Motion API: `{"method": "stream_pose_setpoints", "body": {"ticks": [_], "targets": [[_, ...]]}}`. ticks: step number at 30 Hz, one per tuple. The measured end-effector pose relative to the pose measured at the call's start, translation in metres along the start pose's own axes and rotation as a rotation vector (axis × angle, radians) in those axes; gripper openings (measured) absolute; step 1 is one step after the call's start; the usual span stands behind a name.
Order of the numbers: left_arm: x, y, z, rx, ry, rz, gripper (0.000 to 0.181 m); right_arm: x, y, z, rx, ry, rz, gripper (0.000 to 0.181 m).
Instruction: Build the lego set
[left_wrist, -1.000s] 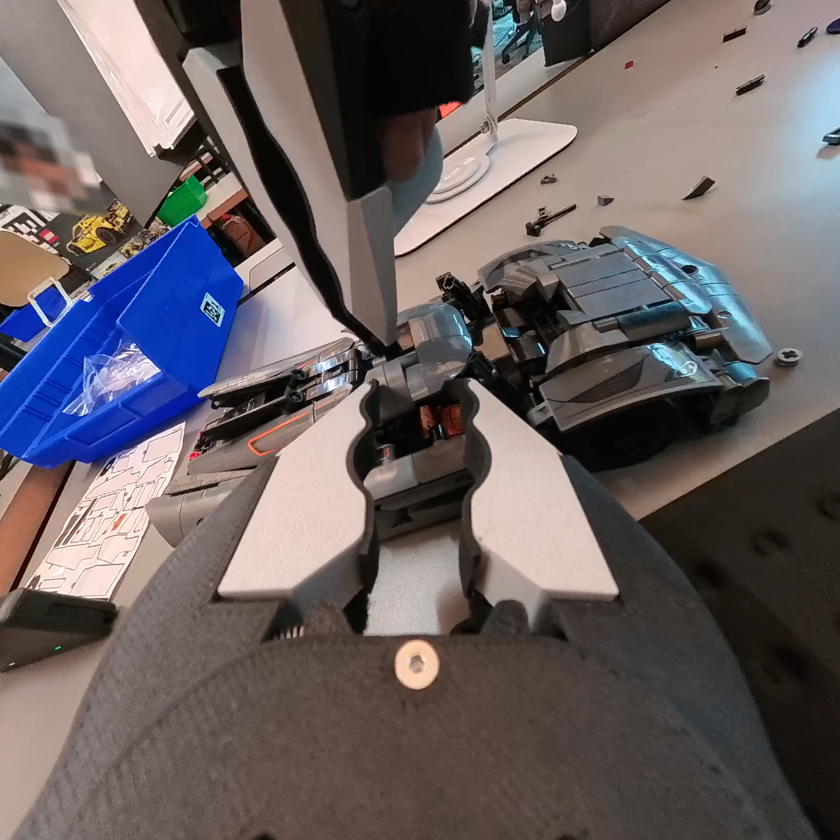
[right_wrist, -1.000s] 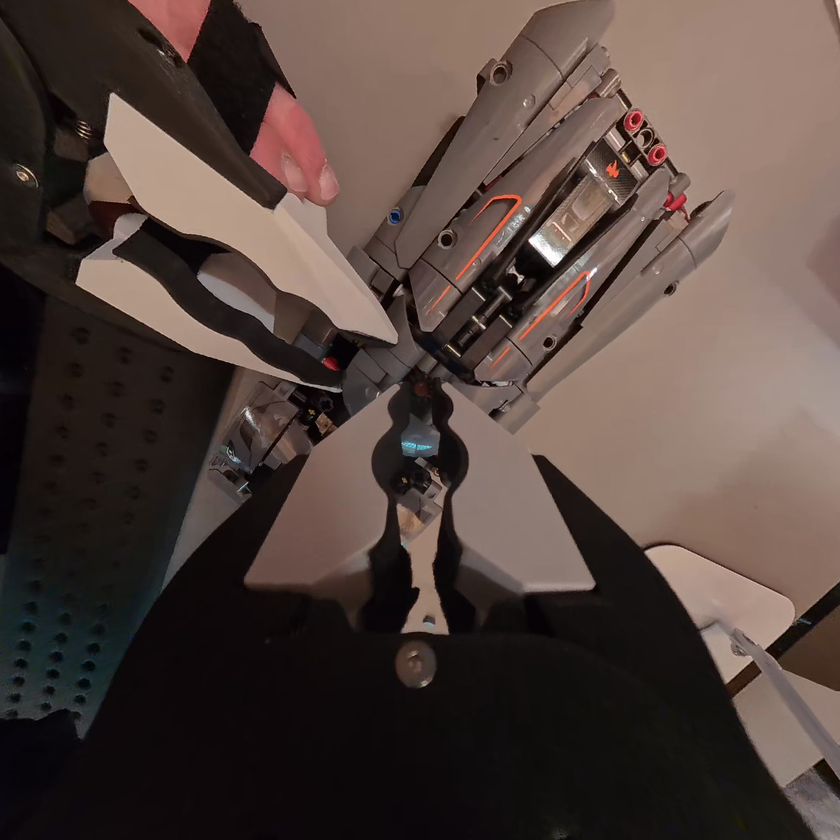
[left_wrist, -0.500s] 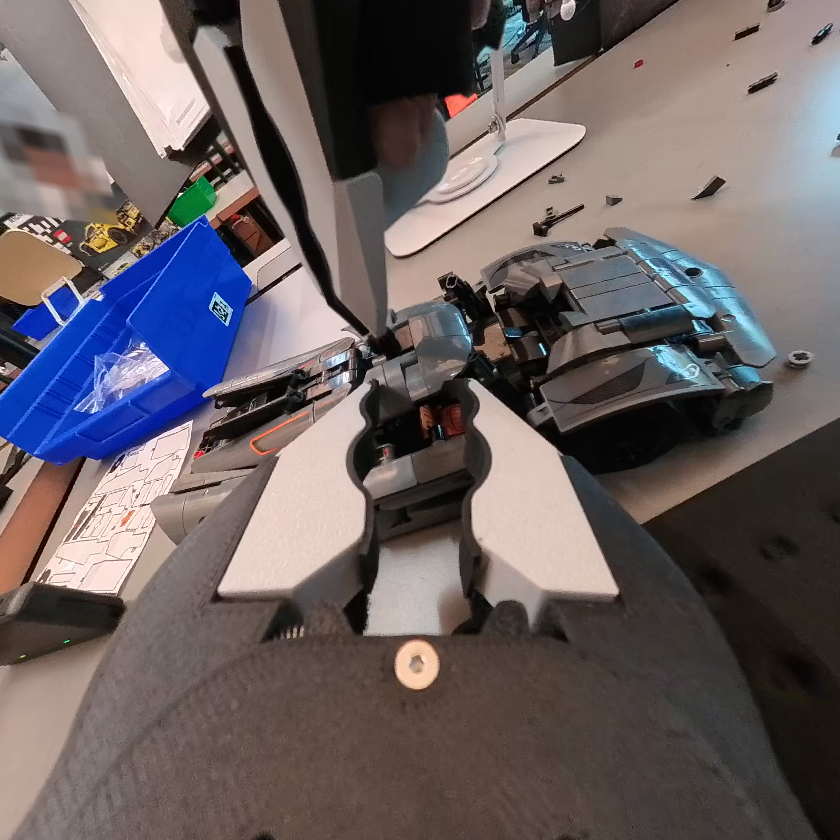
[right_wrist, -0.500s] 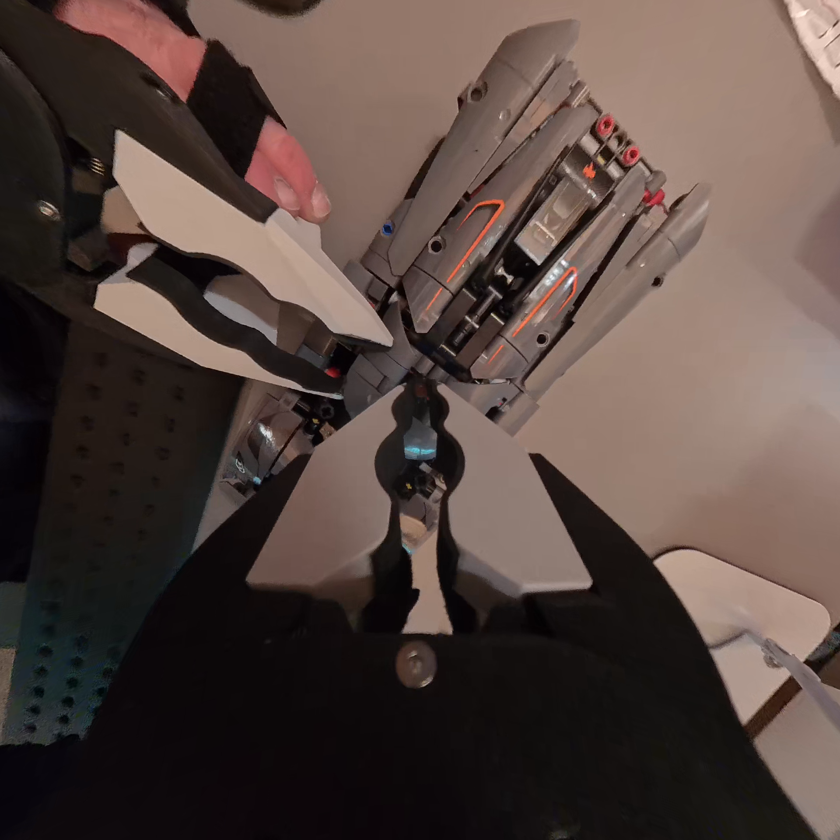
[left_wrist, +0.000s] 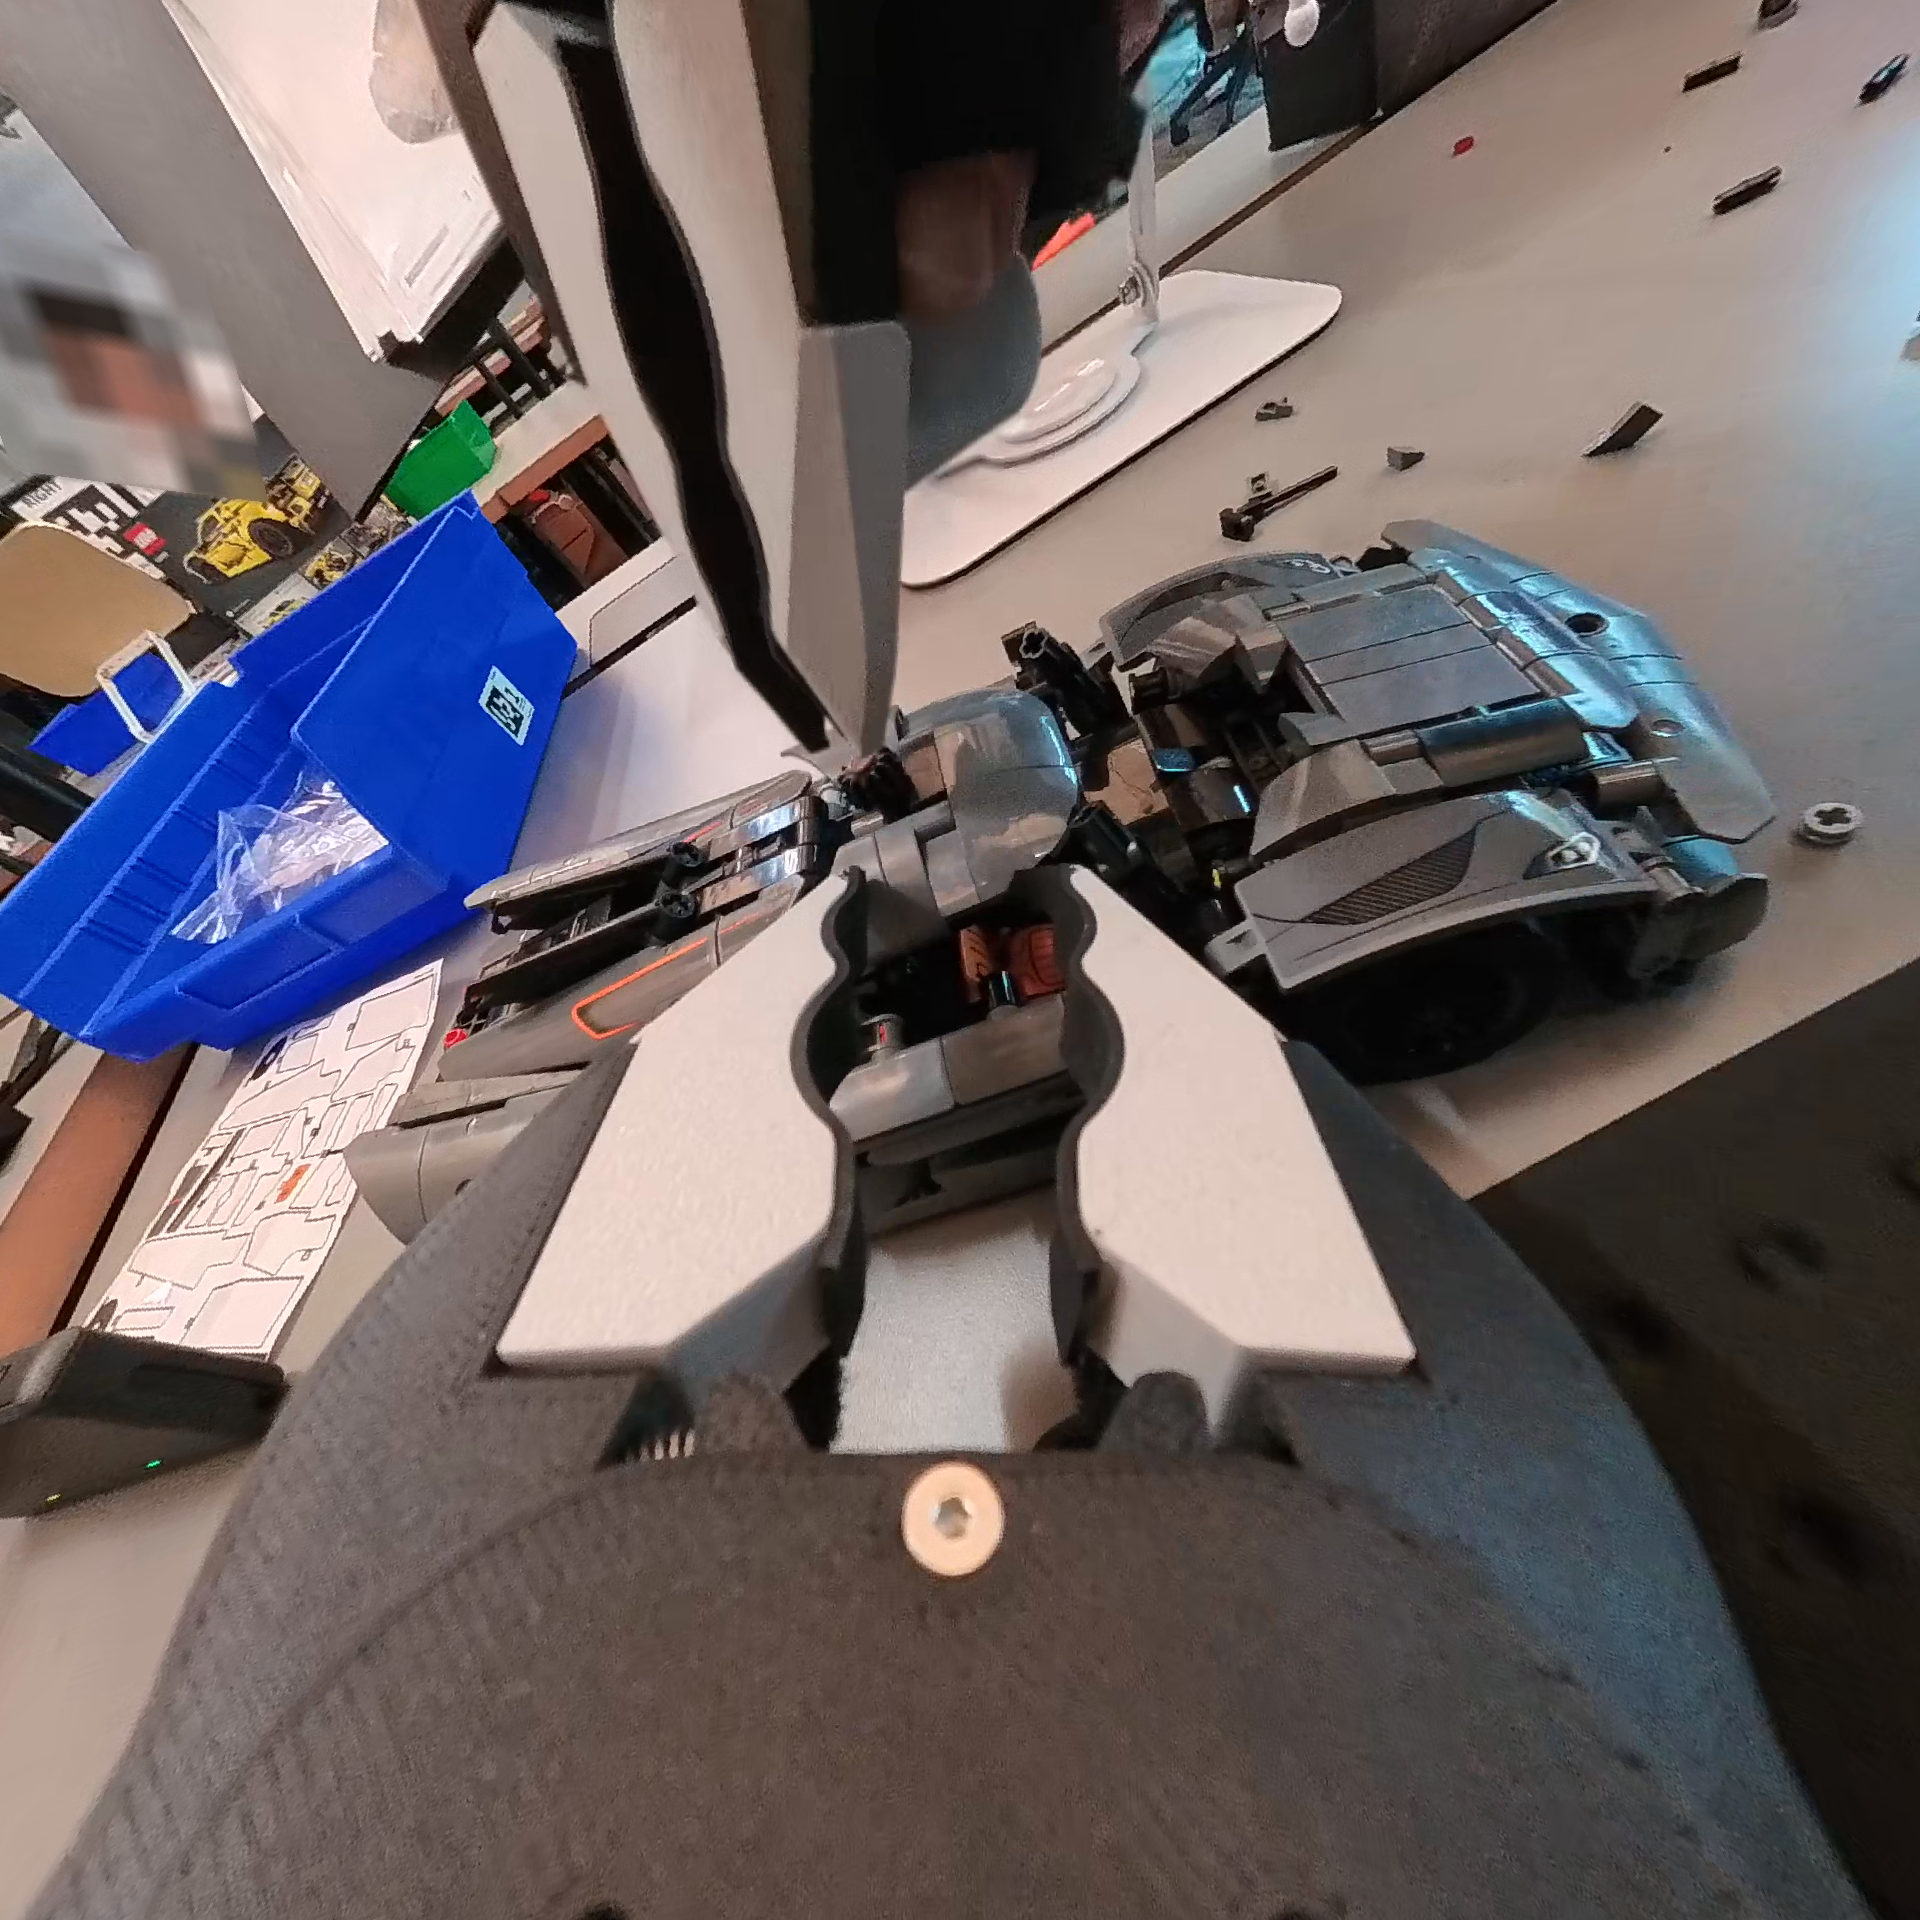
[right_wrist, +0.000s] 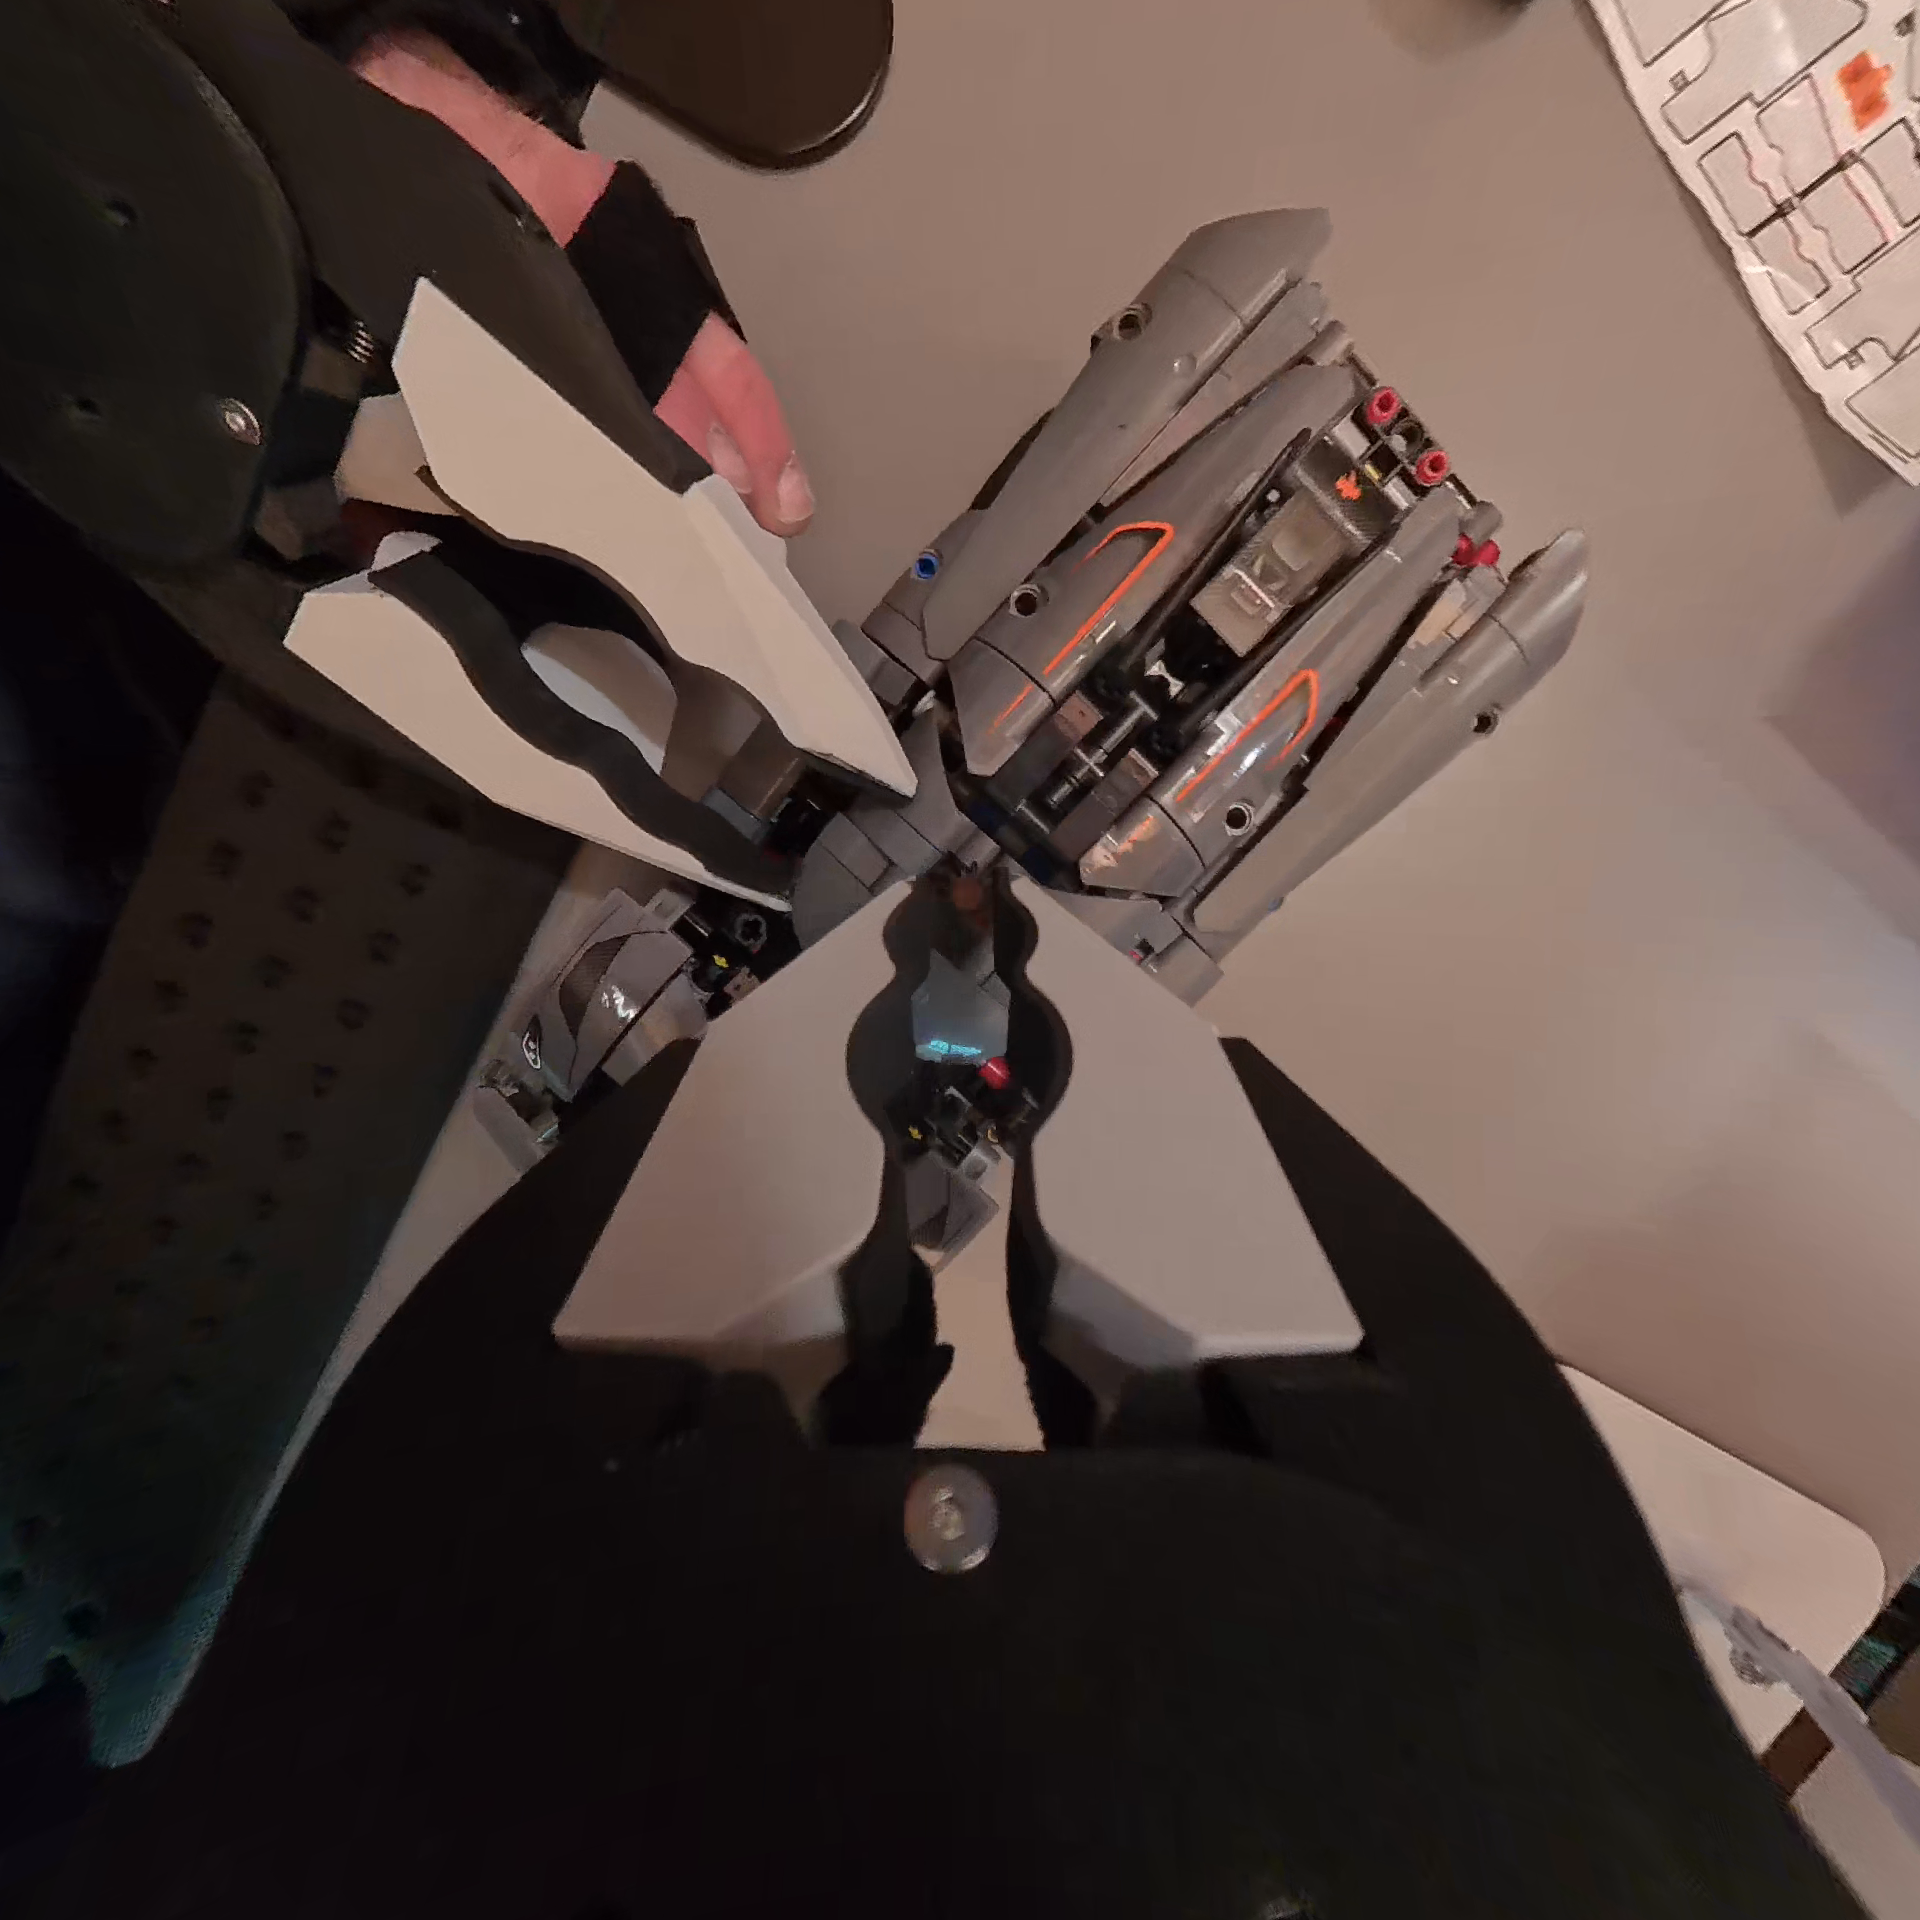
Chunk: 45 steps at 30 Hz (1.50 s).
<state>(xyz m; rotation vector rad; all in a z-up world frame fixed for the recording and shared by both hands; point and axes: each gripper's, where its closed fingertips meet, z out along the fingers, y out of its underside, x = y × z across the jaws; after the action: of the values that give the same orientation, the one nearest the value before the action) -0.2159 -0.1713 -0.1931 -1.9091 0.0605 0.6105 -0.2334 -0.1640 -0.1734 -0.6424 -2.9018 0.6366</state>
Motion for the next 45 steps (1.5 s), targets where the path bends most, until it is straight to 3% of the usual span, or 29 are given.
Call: {"method": "stream_pose_setpoints", "body": {"ticks": [8,23,26,31,36,45], "targets": [[0.000,0.000,0.000,0.000,0.004,0.000,0.033,0.000,0.002,0.005,-0.063,-0.001,-0.036,0.001],[0.000,0.000,-0.001,0.003,0.001,0.000,0.033,0.002,0.001,0.005,-0.060,0.029,0.090,0.000],[-0.004,-0.006,-0.006,0.049,-0.010,-0.027,0.036,0.004,-0.006,-0.007,0.031,0.056,0.112,0.020],[-0.021,-0.013,-0.017,0.139,-0.005,-0.151,0.040,0.007,0.001,-0.037,0.154,0.166,0.148,0.012],[-0.025,-0.018,-0.010,0.108,0.089,-0.179,0.040,-0.012,0.031,-0.059,0.299,0.211,0.234,0.004],[-0.019,-0.020,0.016,-0.054,0.222,-0.097,0.023,-0.042,0.076,-0.059,0.555,0.279,0.388,0.000]]}}
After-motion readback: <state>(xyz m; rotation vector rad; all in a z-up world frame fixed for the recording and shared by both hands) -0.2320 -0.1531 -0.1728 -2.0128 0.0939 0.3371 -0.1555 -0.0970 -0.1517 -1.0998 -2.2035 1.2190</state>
